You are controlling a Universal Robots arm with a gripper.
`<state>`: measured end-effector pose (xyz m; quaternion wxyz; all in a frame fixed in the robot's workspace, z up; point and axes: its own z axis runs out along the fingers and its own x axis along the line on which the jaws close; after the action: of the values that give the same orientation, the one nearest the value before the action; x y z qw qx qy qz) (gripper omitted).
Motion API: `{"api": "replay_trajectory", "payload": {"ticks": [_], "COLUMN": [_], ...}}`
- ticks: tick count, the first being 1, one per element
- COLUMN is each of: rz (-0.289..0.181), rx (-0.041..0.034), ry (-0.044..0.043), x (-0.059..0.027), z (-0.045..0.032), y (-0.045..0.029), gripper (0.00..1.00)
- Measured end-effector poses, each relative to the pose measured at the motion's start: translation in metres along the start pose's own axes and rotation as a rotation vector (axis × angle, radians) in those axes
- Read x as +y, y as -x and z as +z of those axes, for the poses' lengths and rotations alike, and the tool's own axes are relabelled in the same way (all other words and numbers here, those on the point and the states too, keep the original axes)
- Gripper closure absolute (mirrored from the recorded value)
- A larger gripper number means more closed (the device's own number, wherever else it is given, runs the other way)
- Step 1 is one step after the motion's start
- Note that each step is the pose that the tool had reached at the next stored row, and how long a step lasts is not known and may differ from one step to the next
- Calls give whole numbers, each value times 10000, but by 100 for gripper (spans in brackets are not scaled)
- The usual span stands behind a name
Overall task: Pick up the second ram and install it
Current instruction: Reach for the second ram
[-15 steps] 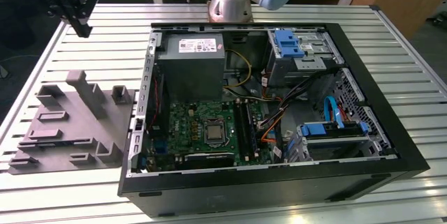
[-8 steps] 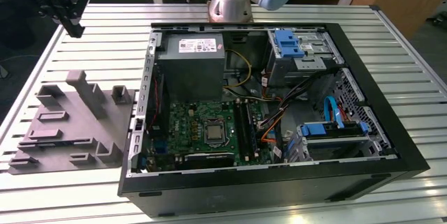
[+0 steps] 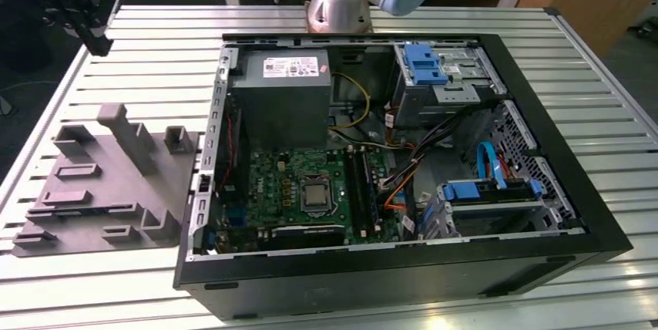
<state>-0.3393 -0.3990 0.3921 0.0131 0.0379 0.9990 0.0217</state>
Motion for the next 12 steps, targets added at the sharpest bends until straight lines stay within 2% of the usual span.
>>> {"api": "replay_trajectory", "payload": {"ticks": [12], "rz": [-1], "rx": [1], "ry": [-1], "x": [-17], "z": [-3], "y": [-201], "gripper": [90]}}
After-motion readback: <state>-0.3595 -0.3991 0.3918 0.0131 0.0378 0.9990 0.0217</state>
